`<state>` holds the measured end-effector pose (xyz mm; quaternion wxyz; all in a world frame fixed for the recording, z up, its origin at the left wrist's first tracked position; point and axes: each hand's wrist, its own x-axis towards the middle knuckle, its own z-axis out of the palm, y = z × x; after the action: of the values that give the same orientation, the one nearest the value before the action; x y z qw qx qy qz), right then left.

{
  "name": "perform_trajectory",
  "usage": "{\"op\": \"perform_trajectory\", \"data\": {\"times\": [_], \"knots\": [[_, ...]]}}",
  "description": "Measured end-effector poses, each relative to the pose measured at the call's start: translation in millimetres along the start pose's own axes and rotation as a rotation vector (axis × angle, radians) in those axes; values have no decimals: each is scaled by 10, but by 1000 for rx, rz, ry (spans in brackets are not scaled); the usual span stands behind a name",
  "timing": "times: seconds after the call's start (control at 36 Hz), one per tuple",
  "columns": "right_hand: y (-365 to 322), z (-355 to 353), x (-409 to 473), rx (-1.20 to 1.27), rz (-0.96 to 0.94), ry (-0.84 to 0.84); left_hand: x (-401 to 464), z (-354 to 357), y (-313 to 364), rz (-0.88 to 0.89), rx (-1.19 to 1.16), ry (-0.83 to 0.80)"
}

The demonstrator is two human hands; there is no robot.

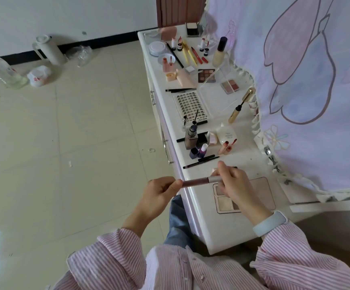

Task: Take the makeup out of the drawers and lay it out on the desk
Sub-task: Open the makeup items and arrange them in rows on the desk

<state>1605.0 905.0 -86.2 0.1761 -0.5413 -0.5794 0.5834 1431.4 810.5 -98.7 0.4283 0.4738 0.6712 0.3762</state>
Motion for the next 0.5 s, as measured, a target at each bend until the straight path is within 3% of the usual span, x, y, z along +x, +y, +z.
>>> {"op": "perform_trajectory", "data": {"times": [0.11, 0.25, 0.36, 0.5], "knots": [[1, -43, 20, -94, -80, -33, 39, -10, -65, -19, 9, -7], [-39, -129, 48, -38, 26, -147, 54, -7, -73, -16, 25, -30], [77, -132, 82, -103, 38, -50, 67, 41, -98, -13, 42, -74], [66, -196, 63, 35, 5, -32, 85, 79, -131, -40, 32, -62]]}}
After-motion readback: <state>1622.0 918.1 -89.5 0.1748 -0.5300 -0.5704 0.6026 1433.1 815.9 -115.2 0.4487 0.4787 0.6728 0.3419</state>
